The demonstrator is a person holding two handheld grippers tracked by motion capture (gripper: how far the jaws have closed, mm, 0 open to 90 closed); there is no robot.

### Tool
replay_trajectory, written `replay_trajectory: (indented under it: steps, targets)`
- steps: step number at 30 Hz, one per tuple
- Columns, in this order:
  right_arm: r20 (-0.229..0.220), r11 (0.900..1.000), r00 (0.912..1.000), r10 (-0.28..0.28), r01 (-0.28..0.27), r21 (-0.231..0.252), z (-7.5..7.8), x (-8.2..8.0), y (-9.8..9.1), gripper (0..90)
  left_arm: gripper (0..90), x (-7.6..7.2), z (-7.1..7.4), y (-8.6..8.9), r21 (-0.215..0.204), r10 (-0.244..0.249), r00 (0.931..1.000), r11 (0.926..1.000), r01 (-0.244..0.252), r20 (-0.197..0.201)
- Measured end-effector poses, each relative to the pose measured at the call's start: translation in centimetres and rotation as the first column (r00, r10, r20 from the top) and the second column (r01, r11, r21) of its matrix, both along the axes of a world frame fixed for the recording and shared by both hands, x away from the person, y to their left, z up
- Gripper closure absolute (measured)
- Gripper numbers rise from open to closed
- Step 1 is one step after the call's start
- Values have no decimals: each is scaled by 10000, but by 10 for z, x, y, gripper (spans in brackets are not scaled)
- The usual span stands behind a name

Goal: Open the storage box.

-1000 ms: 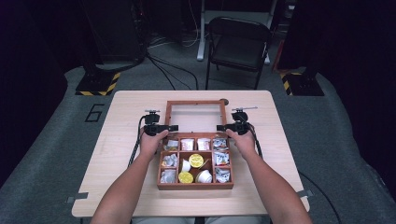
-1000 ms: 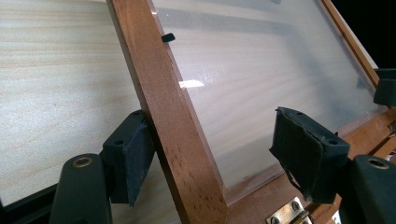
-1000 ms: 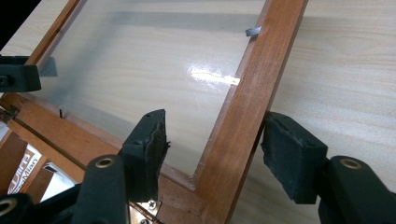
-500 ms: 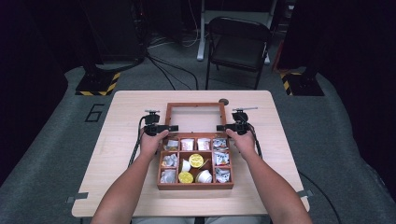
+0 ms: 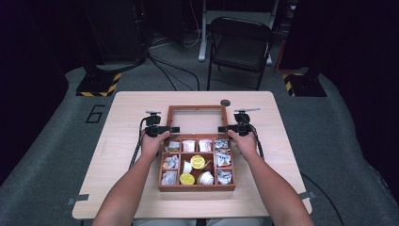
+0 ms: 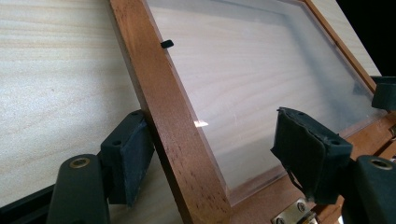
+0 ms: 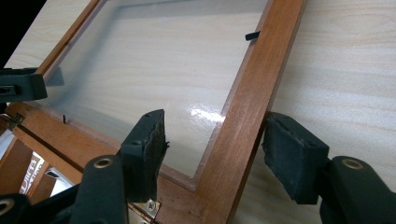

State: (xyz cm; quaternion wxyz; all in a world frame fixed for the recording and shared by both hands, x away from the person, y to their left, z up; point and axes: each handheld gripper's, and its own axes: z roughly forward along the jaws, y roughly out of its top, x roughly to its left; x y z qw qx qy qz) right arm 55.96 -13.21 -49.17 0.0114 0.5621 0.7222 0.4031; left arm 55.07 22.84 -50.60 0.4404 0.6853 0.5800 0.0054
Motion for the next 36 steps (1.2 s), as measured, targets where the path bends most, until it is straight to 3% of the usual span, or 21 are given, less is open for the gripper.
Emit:
replay_trajectory:
  steps: [11,31,34,36]
  targets:
    - [-353,9996,9993,-136,144,225,-1,0,0,390,281,1,-1,1,127,-44,10000,9999,44,-5]
    - [-528,9986,9982,-293,315,419,-3,0,-2,387,278,1,-2,2,6,-9,10000,10000,9,-68]
    - [-198,9993,9994,-277,281,250,-3,-2,-2,390,280,0,-1,1,54,53,10000,10000,-53,-76]
    - [156,9998,9998,-114,116,-147,-1,-4,-2,390,281,-1,0,1,177,53,10000,9998,-52,-69]
